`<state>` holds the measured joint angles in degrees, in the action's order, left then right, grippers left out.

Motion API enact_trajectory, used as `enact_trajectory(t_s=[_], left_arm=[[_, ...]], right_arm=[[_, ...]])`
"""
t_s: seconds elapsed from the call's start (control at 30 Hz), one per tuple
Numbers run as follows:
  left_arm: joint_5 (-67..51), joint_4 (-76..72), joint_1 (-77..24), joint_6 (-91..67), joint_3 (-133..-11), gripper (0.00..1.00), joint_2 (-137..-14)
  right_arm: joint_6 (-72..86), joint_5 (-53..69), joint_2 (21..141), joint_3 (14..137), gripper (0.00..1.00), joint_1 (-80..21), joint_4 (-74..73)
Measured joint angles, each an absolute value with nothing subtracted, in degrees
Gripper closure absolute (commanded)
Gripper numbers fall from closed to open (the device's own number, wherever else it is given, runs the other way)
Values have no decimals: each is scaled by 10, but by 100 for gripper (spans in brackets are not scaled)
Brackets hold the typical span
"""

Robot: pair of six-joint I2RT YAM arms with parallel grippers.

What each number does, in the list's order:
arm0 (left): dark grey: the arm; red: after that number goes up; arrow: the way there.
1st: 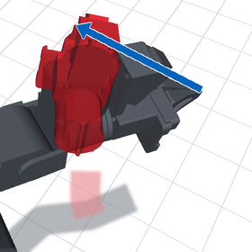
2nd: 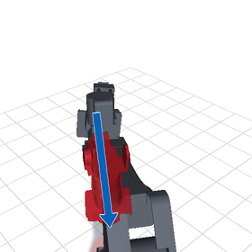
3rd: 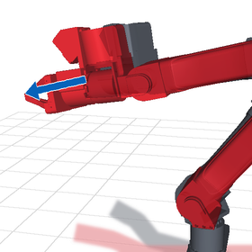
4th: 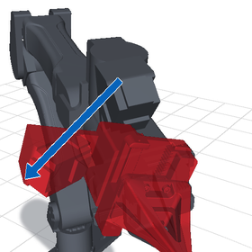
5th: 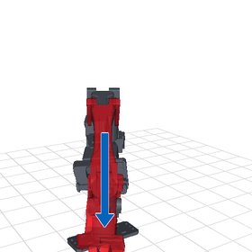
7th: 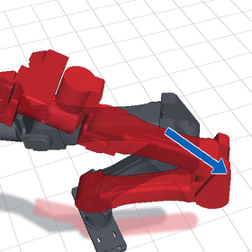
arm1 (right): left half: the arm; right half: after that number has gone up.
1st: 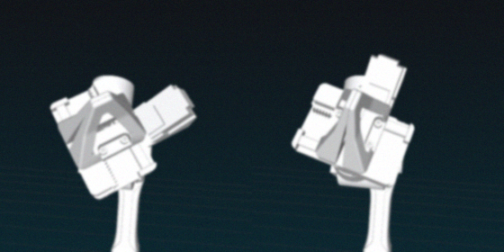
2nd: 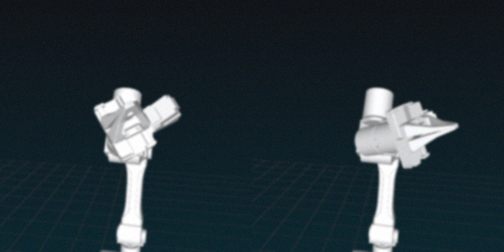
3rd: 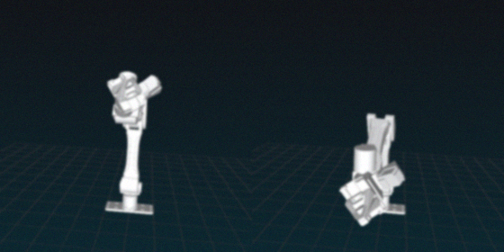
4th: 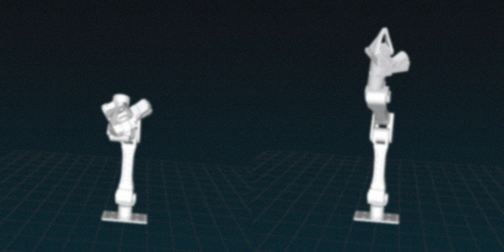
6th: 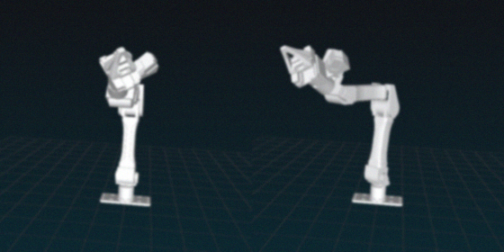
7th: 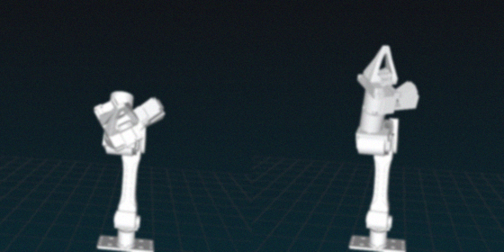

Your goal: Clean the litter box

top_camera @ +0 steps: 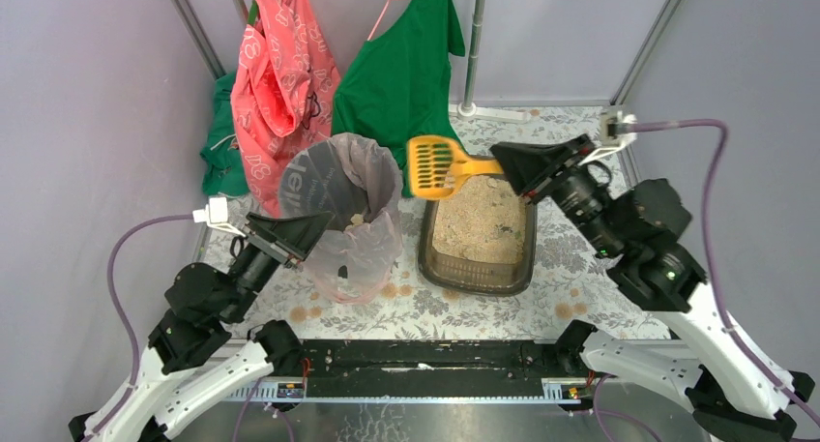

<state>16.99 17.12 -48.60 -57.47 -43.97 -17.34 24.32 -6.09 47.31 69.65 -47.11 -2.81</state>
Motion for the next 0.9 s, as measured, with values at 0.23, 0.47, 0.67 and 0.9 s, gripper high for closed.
enact_trajectory(t_s=[0.23,0.47,0.67,0.9], left_arm=[[180,270,-486,-536,-458,1,-152],[176,295,-486,-516,-459,1,-178],[169,296,-486,-508,-458,1,-187],[168,296,-486,-503,-455,1,-184]], right_arm=[[169,-233,449,748,100,-471,-201],[162,-351,473,694,100,-470,-302],[152,-351,547,645,100,-413,-301],[143,-273,625,597,100,-309,-257]])
